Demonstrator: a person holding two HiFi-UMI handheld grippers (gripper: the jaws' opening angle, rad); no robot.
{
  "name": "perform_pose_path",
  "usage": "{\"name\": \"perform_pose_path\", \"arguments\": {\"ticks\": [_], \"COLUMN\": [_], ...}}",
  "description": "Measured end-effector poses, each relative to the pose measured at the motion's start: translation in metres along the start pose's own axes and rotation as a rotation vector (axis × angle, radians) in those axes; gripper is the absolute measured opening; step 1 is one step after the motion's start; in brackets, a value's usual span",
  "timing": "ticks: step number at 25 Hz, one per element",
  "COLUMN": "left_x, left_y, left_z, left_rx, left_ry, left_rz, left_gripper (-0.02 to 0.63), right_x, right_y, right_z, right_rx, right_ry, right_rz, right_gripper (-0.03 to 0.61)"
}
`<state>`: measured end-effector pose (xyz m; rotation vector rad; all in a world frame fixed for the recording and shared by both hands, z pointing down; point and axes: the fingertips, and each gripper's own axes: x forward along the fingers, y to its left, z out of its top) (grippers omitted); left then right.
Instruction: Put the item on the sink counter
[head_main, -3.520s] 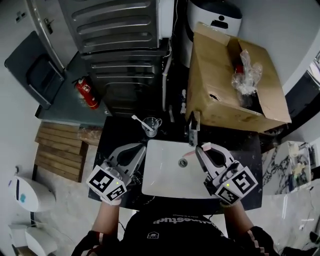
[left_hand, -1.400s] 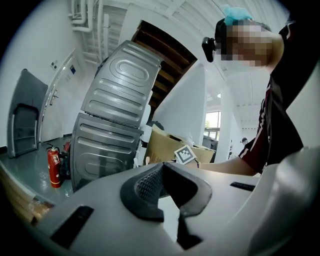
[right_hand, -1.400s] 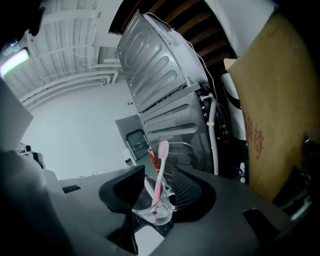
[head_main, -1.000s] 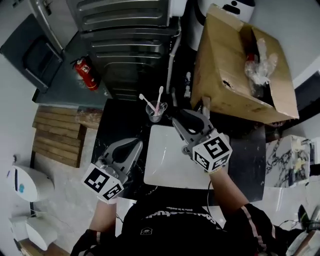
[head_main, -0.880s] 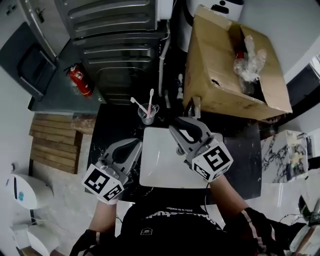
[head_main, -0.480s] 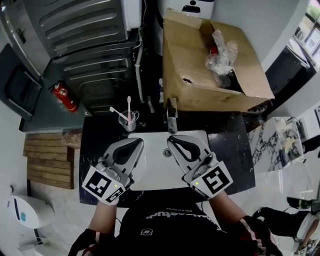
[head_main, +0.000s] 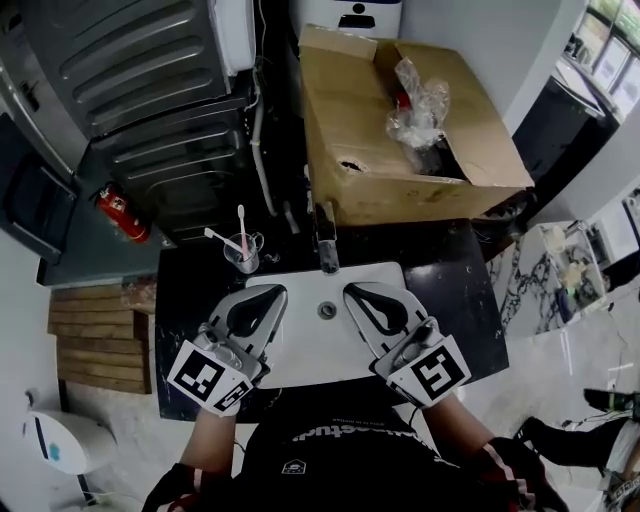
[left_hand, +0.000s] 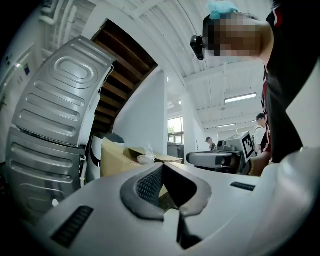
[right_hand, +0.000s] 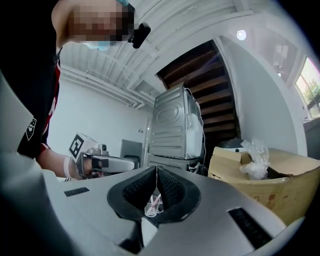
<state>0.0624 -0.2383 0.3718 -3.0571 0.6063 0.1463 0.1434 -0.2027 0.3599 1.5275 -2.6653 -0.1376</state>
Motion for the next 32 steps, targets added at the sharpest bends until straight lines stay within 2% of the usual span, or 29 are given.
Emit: {"name": "perform_pose_path", "arguments": {"ticks": [9, 32], "left_x": [-0.001, 0.002], "left_y": [-0.004, -0.007], "left_z": [-0.001, -0.001], "left_rx": [-0.013, -0.024], "left_ry": [0.009, 0.007], "left_rz": [0.009, -0.003], "left_gripper": [0.015, 0.015], "right_x": [0.0, -0.008], "right_y": [0.005, 0.003], "right_z": [-0.002, -0.014], "right_rx": [-0.004, 0.032], "right_ry": [0.012, 0.059], "right_rz": [0.025, 0.016], "right_gripper": [0.041, 0.041]}}
